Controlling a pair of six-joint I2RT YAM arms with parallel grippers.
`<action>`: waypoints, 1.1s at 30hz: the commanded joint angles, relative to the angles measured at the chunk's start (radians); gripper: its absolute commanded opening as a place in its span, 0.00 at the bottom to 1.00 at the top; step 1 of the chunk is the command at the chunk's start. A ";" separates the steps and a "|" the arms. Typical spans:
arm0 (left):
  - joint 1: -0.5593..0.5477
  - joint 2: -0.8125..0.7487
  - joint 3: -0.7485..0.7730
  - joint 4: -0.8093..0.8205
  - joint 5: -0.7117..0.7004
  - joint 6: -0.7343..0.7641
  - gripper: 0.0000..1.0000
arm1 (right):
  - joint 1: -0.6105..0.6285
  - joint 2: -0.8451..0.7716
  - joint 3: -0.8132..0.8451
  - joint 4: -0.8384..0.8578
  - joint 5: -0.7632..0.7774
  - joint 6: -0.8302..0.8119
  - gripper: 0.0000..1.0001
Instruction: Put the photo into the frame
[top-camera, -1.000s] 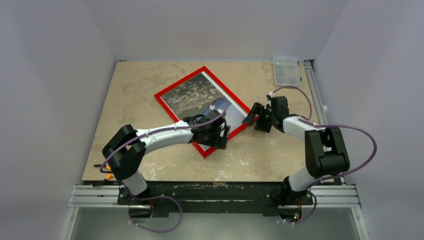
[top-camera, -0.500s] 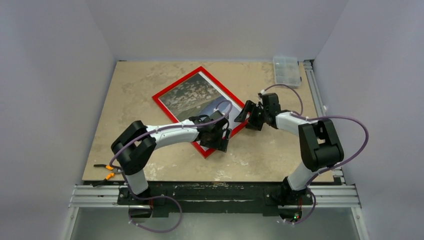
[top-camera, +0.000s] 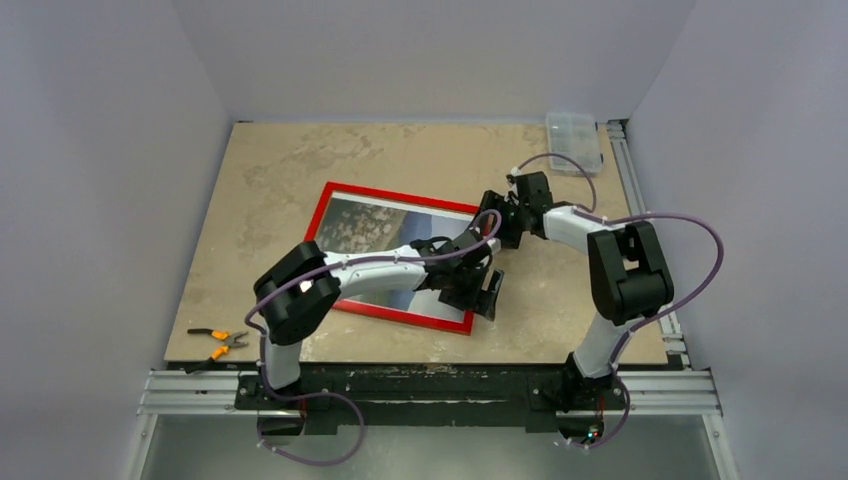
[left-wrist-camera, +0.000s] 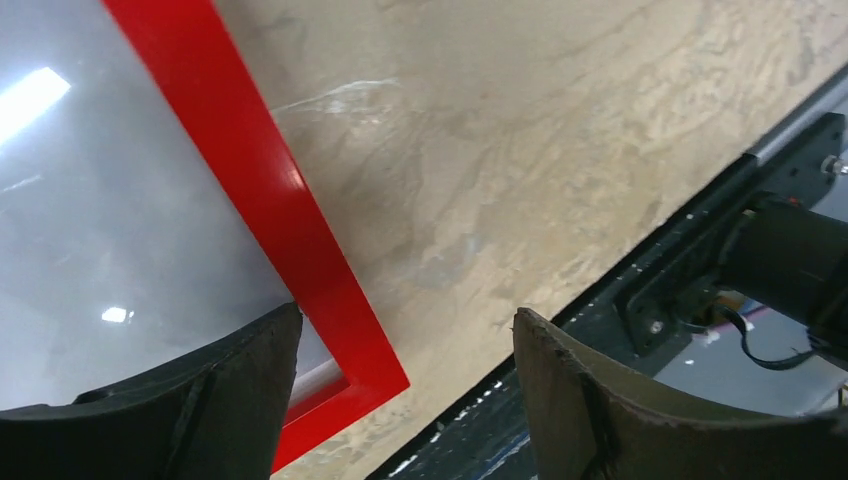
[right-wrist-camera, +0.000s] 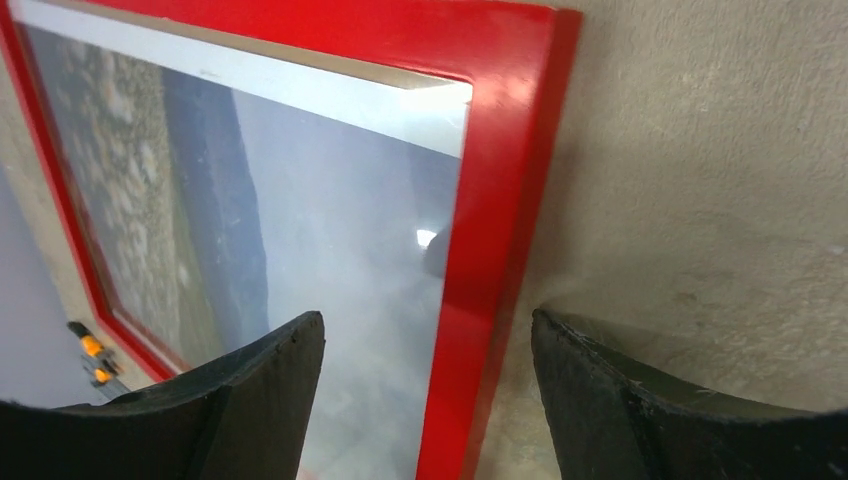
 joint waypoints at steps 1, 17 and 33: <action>0.011 -0.066 0.000 0.090 0.042 -0.039 0.77 | 0.008 -0.027 0.023 -0.156 0.091 -0.107 0.75; 0.317 -0.674 -0.319 0.051 -0.016 -0.172 0.86 | 0.146 -0.121 -0.059 -0.345 0.325 -0.199 0.63; 0.848 -0.996 -0.588 -0.227 0.055 -0.037 0.88 | 0.048 -0.003 0.076 -0.340 0.408 -0.208 0.06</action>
